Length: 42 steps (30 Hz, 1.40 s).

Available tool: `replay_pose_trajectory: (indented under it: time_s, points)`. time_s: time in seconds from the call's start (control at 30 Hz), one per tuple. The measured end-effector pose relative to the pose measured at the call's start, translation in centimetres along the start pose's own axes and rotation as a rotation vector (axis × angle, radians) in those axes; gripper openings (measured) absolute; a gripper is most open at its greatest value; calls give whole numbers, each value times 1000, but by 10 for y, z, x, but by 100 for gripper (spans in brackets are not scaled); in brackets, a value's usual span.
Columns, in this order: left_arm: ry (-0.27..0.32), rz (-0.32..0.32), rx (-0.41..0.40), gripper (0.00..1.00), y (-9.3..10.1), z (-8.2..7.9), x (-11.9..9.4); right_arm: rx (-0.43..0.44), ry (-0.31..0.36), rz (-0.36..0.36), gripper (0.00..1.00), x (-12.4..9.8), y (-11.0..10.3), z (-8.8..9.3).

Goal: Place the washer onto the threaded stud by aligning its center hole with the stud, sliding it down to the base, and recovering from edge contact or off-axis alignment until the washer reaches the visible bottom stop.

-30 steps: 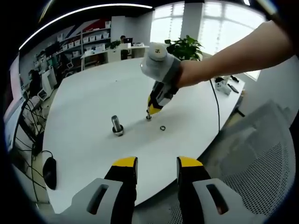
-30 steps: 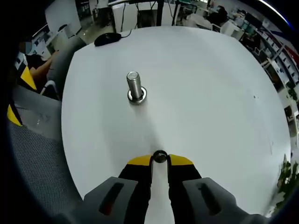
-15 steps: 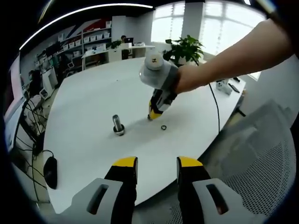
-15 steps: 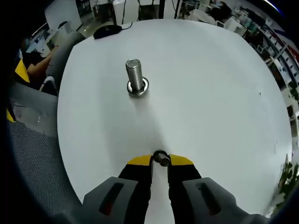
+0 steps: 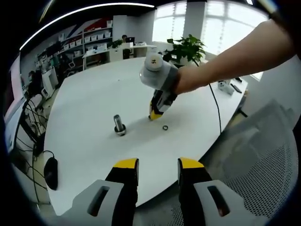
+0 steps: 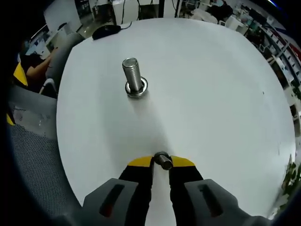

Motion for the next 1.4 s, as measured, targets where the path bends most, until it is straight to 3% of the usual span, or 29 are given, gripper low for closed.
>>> replay_pose_trajectory:
  time_s: [0.27, 0.67, 1.07, 1.4]
  points:
    - [2, -4, -1, 31, -1, 0, 0, 23, 27, -6, 16, -5, -2, 4]
    - [-2, -11, 4, 31, 0, -1, 0, 69, 41, -26, 20, -12, -7, 27]
    - [-12, -12, 15, 31, 2, 0, 1, 62, 25, -49, 20, -15, -21, 45]
    - [-22, -20, 21, 31, 1, 0, 1, -6, -6, -56, 23, -7, -31, 48]
Point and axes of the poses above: the point that each gripper's makers call its tool centre point, and the gripper's own axes: x roughly forward along the fingers, y roughly to its right, z roughly out of its underside, the point moved 9 cm from there along -x, roughly backward along the fingers, and after that the axes turned 14 degrees about x, right-handed, at the moved point
